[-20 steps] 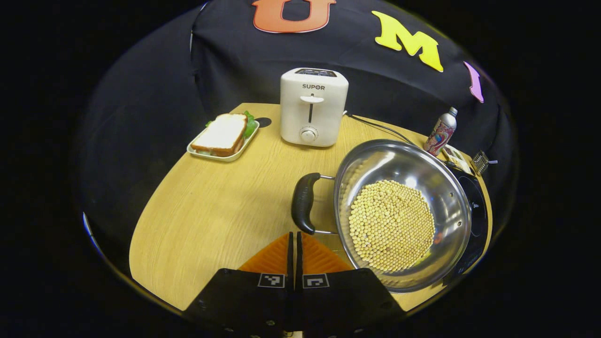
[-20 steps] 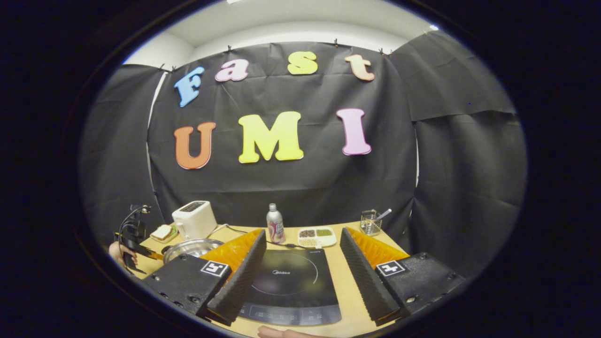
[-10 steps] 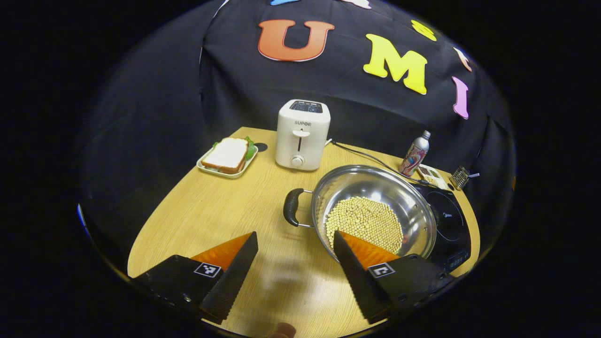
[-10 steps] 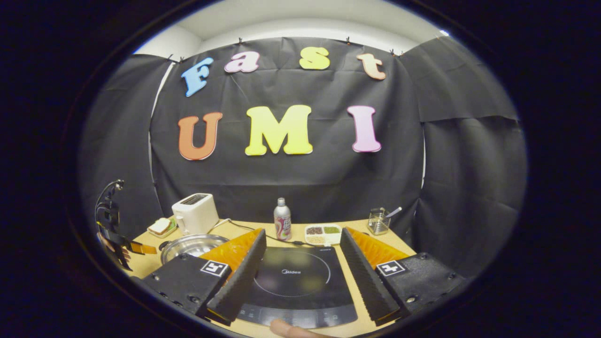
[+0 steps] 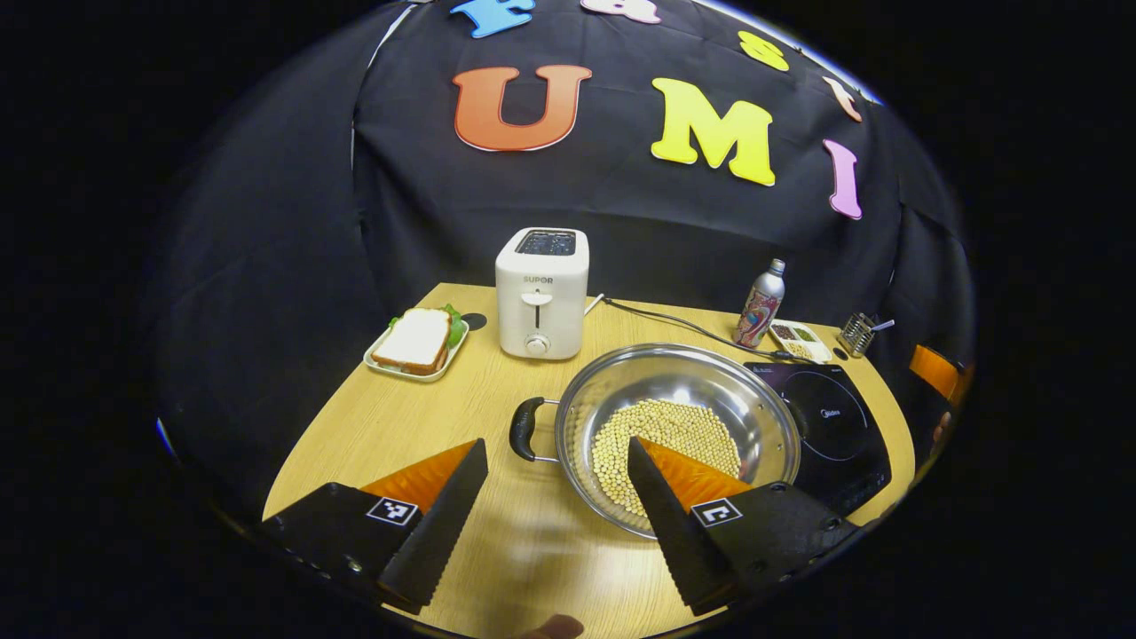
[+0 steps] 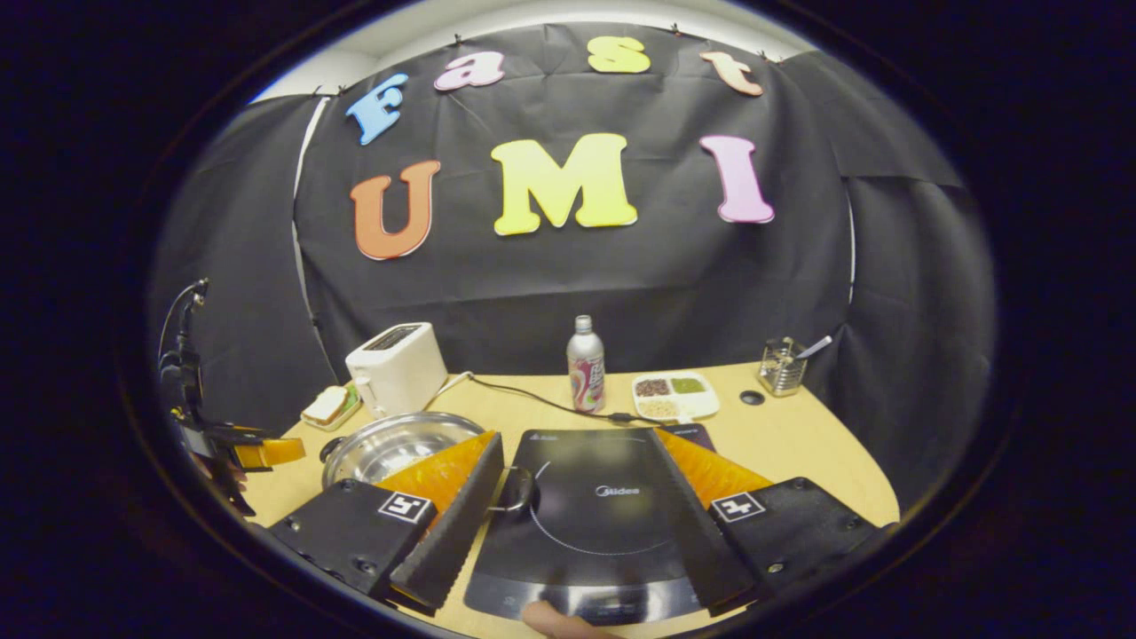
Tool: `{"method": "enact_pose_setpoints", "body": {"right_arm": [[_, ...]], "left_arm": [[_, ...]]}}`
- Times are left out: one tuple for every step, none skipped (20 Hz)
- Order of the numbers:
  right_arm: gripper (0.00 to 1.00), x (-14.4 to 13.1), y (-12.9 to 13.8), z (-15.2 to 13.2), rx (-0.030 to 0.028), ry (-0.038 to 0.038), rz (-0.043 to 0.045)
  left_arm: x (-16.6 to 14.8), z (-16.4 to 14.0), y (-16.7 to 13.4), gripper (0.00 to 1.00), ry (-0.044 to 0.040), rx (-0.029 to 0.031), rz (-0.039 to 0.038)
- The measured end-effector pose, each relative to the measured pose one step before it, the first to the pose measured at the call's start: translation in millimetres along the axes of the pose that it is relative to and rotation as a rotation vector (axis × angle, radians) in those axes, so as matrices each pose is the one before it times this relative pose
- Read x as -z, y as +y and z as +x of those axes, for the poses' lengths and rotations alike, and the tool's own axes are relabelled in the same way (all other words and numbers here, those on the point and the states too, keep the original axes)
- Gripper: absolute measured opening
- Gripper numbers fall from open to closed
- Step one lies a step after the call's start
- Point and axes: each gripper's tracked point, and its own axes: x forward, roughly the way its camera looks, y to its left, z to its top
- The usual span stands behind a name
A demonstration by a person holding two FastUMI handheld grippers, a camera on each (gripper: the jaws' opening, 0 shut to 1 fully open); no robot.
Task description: First push the handle of the pot to place it horizontally, then grasp the pot with both hands and set it on the induction cooktop.
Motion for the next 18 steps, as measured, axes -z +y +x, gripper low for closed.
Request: {"method": "enact_pose_setpoints", "body": {"right_arm": [[0.97, 5.72, 1.78, 9.55, 0.00088, 0.02563, 0.00021], [0.97, 5.38, 2.05, 10.26, 0.00255, 0.02482, -0.00173], [0.97, 6.45, 4.37, 10.23, 0.00036, 0.02746, -0.00202], [0.97, 7.11, 4.55, 11.5, 0.00029, 0.03326, -0.00196], [1.0, 7.82, 4.07, 10.86, -0.00327, 0.03541, -0.00261], [1.0, 6.97, 4.62, 10.73, -0.00555, 0.03202, -0.00243], [0.99, 6.55, 3.21, 8.95, -0.0039, 0.02718, -0.00558], [1.0, 3.85, 2.81, 10.02, 0.00484, 0.01667, -0.00888], [0.97, 2.23, 0.55, 7.84, 0.00995, 0.01104, -0.01082], [0.97, 2.11, 1.42, 7.68, 0.00921, 0.0115, -0.00313], [0.97, 3.69, 2.81, 5.87, 0.00513, 0.01105, 0.00095], [0.97, 1.47, 3.65, 6.39, 0.00112, 0.00837, 0.00417], [0.97, 2.65, 3.36, 7.55, 0.00276, 0.00913, 0.00589], [0.97, 3.05, 3.26, 7.52, 0.00114, 0.01151, 0.00157], [0.97, 3.54, 2.4, 6.09, 0.00117, 0.0058, -0.00667], [0.97, 3.38, -1.52, 5.34, 0.01268, 0.01251, -0.00701], [0.97, 5.61, -0.1, 4.67, 0.01124, 0.01315, 0.00658], [0.98, 6.13, 3.14, 3.49, -0.00632, 0.0228, 0.01199]], "left_arm": [[0.27, 3.14, 0.46, 0.95, 0.00165, 0.00076, 0.0034], [-0.57, 5.01, 0.52, 0.96, 0.00443, -0.0005, -0.00225], [-0.72, 7.57, -1.26, 0.96, -0.00051, 0.00424, -0.00327], [1.29, 5.99, -0.06, 0.95, 0.00906, 0.00551, -0.00435], [4.54, 6.42, 1.91, 0.96, 0.01594, 0.00077, -0.00395], [4.39, 7.34, 0.02, 0.95, 0.02241, 0.01464, -0.00345], [3.73, 7.02, -2.59, 0.95, 0.01901, 0.02118, -0.00798], [1.16, 7.17, 0.22, 0.94, 0.01042, 0.01225, -0.01218], [1.29, 7.46, 3.19, 0.94, 0.0093, -0.00347, -0.00474], [0.84, 6.61, 5.41, 0.94, 0.00331, -0.01347, -0.00136], [-0.49, 5.99, 3.64, 0.8, 0.0033, -0.00286, -0.00438], [-0.16, 6.26, -1.2, 0.94, 0.00668, 0.0117, -0.00484], [3.09, 5.35, -0.85, 0.94, 0.01696, 0.01177, -0.00214], [1.85, 6.74, 0.36, 0.93, 0.01405, 0.01059, 0.00929], [0.48, 4.9, 2.39, 0.92, 0.00662, -0.00406, 0.01092], [-0.56, 6.67, 2.0, 0.9, 0.00287, -0.00479, 0.01104], [-0.04, 4.65, 1.07, 0.89, 0.00219, -0.00378, 0.00647], [0.07, 3.16, -0.3, 0.9, 0.00524, 0.00459, 0.00139]]}}
